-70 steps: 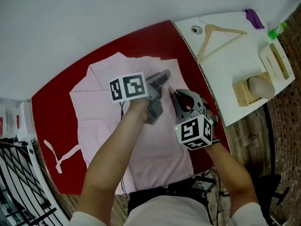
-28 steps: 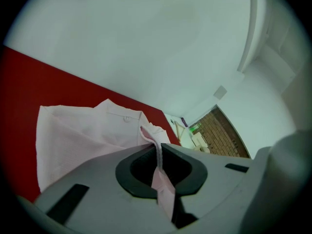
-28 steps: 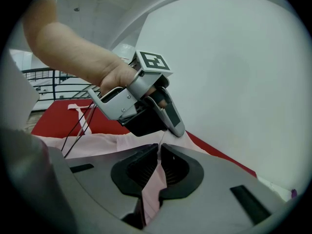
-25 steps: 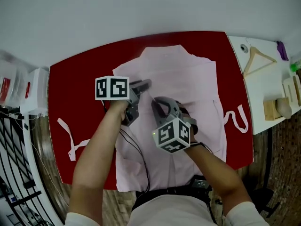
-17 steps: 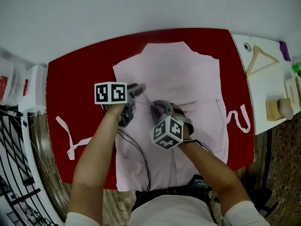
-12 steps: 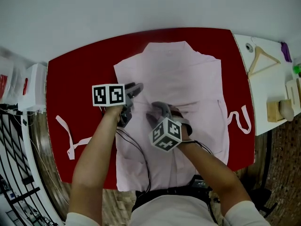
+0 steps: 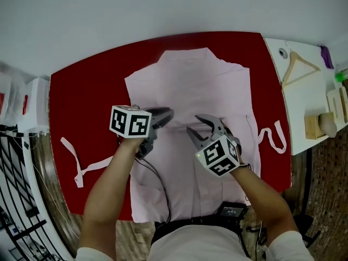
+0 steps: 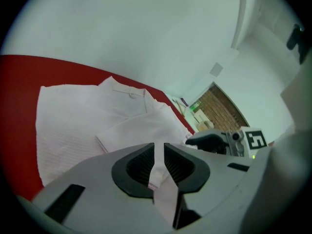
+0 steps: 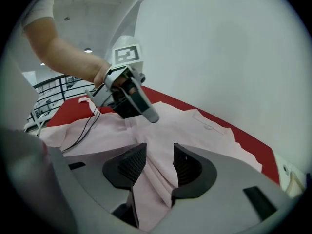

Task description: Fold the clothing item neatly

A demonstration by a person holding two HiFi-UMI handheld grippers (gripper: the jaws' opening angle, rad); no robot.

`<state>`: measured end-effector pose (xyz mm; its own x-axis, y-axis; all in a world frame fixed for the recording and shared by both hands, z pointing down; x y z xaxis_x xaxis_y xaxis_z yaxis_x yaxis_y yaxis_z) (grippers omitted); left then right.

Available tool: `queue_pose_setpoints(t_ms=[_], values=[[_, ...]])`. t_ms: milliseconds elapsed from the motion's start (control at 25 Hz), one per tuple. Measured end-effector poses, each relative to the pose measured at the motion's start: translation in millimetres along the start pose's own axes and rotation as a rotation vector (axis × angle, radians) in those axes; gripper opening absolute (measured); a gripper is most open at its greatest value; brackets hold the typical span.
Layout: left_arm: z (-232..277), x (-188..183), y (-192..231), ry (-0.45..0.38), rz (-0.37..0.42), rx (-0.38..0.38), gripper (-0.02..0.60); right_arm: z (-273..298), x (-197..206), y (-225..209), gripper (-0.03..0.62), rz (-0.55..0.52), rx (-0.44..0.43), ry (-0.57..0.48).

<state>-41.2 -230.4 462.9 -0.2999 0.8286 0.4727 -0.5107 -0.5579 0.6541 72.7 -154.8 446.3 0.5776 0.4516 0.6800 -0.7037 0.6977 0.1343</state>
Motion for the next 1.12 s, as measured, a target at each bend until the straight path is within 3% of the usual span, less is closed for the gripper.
queue_pose_setpoints(t_ms=[80,160,200,400,560,920,1120], values=[[8,9,-1,0.045,0.012,0.002,0.052,-14,23,-28,0.165,0.051,0.067,0.033],[15,17,1,0.081,0.009,-0.012,0.041,-26,52,-60,0.056,0.102,0.162,0.091],[17,21,3,0.097,0.001,-0.021,0.037,-32,67,-77,0.04,0.131,0.211,0.12],[20,35,16,0.155,-0.034,-0.075,0.021,-53,128,-134,0.02,0.304,0.359,0.231],[23,42,25,0.182,-0.059,-0.098,0.012,-56,162,-143,0.015,0.406,0.364,0.292],[24,44,33,0.169,-0.132,-0.05,0.005,-55,170,-145,0.015,0.403,0.348,0.285],[17,44,25,0.114,-0.092,-0.063,0.006,-62,157,-145,0.017,0.351,0.404,0.24]])
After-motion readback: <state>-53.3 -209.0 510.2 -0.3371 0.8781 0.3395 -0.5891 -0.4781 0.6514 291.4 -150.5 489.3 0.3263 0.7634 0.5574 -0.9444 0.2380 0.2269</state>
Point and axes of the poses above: the fingertips, and each gripper's own axes: z forward along the fingers, y to its left, x out of its underside, the point moved 5 cm from there along -z, backward along the fingers, and after that the axes turned 5 degrees about y, right-handed, at the moved point
